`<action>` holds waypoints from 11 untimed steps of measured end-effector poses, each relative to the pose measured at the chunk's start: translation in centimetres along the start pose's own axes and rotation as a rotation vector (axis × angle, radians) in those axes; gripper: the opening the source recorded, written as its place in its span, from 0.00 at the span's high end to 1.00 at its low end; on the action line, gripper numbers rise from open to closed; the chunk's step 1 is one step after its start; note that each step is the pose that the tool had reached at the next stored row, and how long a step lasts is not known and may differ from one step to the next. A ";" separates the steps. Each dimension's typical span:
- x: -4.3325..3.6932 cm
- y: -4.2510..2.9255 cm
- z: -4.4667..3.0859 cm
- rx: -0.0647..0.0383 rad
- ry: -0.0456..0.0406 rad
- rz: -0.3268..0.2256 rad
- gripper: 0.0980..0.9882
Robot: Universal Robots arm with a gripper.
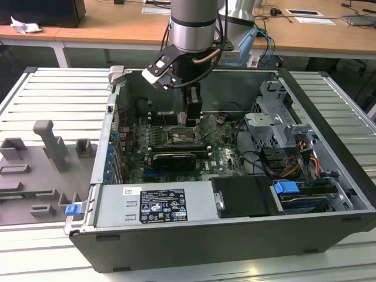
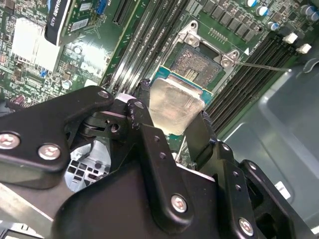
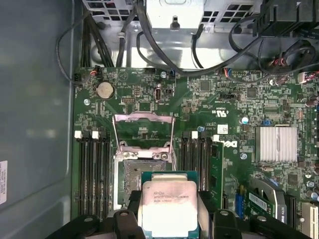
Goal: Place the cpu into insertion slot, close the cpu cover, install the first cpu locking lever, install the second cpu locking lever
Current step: 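Place the cpu into insertion slot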
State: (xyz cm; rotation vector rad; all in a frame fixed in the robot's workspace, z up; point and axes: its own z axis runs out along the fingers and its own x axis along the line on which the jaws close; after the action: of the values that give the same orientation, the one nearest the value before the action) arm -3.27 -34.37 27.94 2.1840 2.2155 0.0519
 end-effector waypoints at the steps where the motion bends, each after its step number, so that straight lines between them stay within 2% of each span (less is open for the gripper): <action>1: 0.00 -0.01 0.27 -0.001 -0.0020 0.000 0.52; 7: 0.02 -0.16 1.48 -0.003 -0.0025 0.000 0.52; 8: 0.03 -0.32 1.87 -0.005 -0.0024 0.000 0.52; 11: 0.03 -0.62 2.30 -0.008 -0.0024 -0.001 0.52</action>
State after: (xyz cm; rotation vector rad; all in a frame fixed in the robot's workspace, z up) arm -3.78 -34.34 25.62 2.1777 2.2110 0.0583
